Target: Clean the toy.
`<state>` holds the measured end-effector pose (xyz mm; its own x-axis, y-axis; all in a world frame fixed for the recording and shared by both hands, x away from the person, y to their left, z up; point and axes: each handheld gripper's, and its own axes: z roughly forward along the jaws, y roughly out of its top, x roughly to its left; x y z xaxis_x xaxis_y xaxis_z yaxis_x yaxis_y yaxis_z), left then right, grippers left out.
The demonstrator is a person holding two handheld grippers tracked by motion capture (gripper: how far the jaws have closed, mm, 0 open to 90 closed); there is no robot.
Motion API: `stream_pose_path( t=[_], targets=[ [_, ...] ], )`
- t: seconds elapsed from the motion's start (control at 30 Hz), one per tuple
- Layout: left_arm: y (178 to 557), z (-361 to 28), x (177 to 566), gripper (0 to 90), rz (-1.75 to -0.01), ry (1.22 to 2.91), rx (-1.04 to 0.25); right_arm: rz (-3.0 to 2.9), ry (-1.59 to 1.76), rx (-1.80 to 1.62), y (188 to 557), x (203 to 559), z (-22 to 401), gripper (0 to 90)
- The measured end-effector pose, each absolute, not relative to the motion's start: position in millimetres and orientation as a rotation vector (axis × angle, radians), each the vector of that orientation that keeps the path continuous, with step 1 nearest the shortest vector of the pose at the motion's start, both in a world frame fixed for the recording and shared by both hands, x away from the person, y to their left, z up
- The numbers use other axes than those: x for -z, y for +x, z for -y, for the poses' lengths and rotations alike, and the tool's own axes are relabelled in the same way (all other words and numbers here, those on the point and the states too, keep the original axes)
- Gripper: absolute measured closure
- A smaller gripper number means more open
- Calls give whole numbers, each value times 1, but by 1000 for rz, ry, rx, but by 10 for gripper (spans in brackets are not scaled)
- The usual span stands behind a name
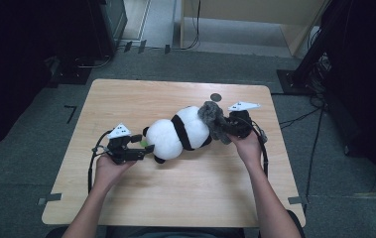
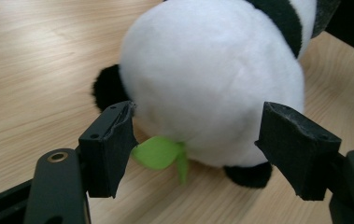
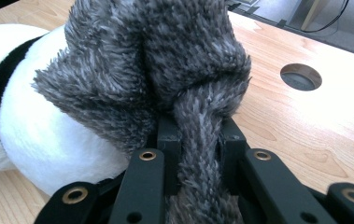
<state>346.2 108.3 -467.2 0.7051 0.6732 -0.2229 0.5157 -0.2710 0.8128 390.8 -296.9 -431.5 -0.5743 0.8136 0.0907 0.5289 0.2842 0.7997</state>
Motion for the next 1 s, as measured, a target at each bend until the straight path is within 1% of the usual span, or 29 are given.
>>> stream_pose_path(
  t=[0.13,0.3,0.47,0.57,0.67,0.83,0.93,0.97,1.0],
  targets=[
    [353,-119,468,339,-906,1932,-242,-2223,1221,-1184,393,432,298,771],
    [368,-124,474,363,-885,1991,-264,-2217,1242,-1177,396,432,301,771],
    [381,-126,476,400,-818,1980,-202,-2204,1290,-1200,401,436,307,771],
    [387,-125,481,406,-779,1982,-110,-2240,1295,-1207,405,442,301,771],
    [386,-123,483,425,-739,1989,-80,-2269,1276,-1195,407,446,292,775],
    [381,-113,486,375,-650,2024,-121,-2280,1272,-1228,408,448,287,792],
    [378,-107,489,346,-585,2033,-71,-2284,1277,-1240,408,447,286,797],
    [376,-103,490,317,-549,2044,-76,-2278,1265,-1232,407,446,285,798],
    [373,-98,490,259,-503,2056,-82,-2269,1252,-1224,406,445,284,799]
  ],
)
